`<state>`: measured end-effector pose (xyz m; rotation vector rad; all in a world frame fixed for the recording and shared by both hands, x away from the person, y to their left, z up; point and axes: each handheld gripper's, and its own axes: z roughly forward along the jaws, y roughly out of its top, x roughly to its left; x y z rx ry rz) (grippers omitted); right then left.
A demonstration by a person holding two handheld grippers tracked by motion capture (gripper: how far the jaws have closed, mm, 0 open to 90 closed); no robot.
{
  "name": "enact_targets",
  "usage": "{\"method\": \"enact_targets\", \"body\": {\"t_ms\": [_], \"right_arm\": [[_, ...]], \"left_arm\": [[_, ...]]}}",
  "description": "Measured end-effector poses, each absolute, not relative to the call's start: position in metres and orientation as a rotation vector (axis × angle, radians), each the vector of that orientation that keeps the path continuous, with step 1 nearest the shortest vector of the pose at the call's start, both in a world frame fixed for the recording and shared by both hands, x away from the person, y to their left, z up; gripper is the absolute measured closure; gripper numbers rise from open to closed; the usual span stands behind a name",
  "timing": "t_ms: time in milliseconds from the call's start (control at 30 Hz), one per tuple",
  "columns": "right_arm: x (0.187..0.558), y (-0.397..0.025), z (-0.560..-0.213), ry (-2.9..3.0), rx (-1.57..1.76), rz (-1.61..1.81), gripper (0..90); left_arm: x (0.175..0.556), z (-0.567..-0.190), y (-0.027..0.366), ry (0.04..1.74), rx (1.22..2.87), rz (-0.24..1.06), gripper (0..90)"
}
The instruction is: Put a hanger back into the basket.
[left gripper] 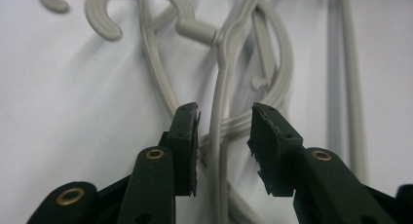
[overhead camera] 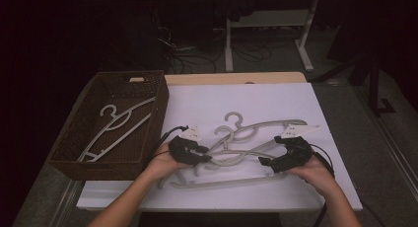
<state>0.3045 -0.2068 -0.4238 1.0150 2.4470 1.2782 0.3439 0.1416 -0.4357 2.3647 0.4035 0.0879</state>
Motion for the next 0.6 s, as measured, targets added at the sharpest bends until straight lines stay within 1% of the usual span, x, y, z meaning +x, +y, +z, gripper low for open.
{"method": "enact_targets", "body": {"t_ms": [67, 133, 200, 500, 600], "right_arm": [[0.3044, -0.2071, -0.4238, 2.446, 1.015, 1.279, 0.0], [0.3045, -0.2076, -0.4236, 2.444, 1.017, 1.281, 0.0], [0.3046, -0.2076, -0.4237, 2.445, 1.016, 1.281, 0.0], [0.3044, -0.2072, -0.4235, 2.444, 1.017, 1.282, 0.0], [0.3045, -0.2068, -0.4236, 2.446, 1.015, 1.281, 0.0]], "left_arm": [[0.3434, -0.436, 0.1403, 0.381, 2.374, 0.086, 64.1], [0.3414, -0.4367, 0.1389, 0.342, 2.394, 0.106, 67.4], [0.341, -0.4367, 0.1374, 0.337, 2.401, 0.116, 67.5], [0.3437, -0.4354, 0.1379, 0.347, 2.404, 0.09, 70.6], [0.3461, -0.4349, 0.1366, 0.358, 2.383, 0.079, 73.7]]}}
